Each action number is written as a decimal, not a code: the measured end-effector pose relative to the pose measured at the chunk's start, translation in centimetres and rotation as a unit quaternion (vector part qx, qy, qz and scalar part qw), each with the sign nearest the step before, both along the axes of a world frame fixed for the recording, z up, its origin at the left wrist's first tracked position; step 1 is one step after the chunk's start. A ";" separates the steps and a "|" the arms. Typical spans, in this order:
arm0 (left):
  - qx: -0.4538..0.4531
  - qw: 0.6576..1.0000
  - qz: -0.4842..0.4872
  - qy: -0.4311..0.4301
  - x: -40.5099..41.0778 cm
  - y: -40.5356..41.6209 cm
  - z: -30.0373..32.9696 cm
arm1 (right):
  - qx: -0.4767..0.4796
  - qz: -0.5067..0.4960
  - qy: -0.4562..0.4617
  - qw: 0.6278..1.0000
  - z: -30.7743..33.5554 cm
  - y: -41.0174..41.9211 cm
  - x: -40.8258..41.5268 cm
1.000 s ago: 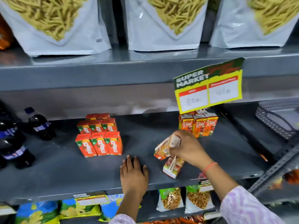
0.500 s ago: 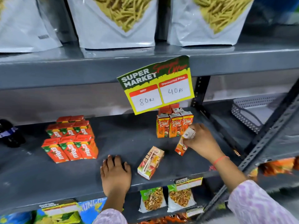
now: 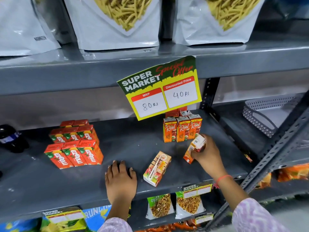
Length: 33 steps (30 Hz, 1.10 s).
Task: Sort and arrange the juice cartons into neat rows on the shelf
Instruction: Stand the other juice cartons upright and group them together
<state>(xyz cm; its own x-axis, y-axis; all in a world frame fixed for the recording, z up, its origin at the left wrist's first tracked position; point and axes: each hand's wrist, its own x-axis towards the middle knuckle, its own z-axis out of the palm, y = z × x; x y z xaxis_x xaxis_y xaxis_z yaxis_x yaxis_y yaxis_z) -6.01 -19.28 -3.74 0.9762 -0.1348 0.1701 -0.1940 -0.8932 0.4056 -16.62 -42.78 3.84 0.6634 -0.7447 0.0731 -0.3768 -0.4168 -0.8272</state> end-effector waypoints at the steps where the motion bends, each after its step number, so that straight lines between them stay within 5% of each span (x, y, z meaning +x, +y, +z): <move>1: 0.003 1.000 -0.002 0.004 0.0 0.0 0.1 | 0.034 -0.012 -0.025 0.999 -0.3 0.2 -0.1; 8: 0.004 0.999 -0.001 -0.037 0.1 -0.1 -0.1 | 0.072 -0.040 0.024 0.996 -3.1 1.1 0.0; 11: 0.014 1.000 -0.007 -0.026 0.0 -0.1 0.0 | -0.078 -0.053 0.075 0.993 -3.1 0.7 0.0; 16: 0.029 0.999 -0.007 -0.017 0.1 -0.1 0.1 | -0.339 -0.025 0.187 0.922 -3.3 0.5 -0.8; 23: 0.020 1.000 -0.011 0.003 0.1 0.1 0.1 | -0.222 0.020 0.186 0.957 -2.3 1.0 -1.9; 27: 0.023 0.999 -0.018 -0.014 0.0 0.1 0.1 | -0.065 0.012 0.090 0.994 -1.1 -0.3 -2.4; 33: 0.028 0.999 -0.029 -0.008 0.0 0.1 0.1 | 0.090 0.047 0.128 0.987 -1.9 -3.1 -3.0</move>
<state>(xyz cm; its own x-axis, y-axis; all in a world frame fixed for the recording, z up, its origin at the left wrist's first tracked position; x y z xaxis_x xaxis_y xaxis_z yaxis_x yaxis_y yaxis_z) -6.06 -19.20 -3.68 0.9634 -0.2013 0.1770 -0.2529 -0.9013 0.3517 -19.59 -45.91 1.95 0.7096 -0.6648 -0.2336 -0.5502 -0.3157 -0.7731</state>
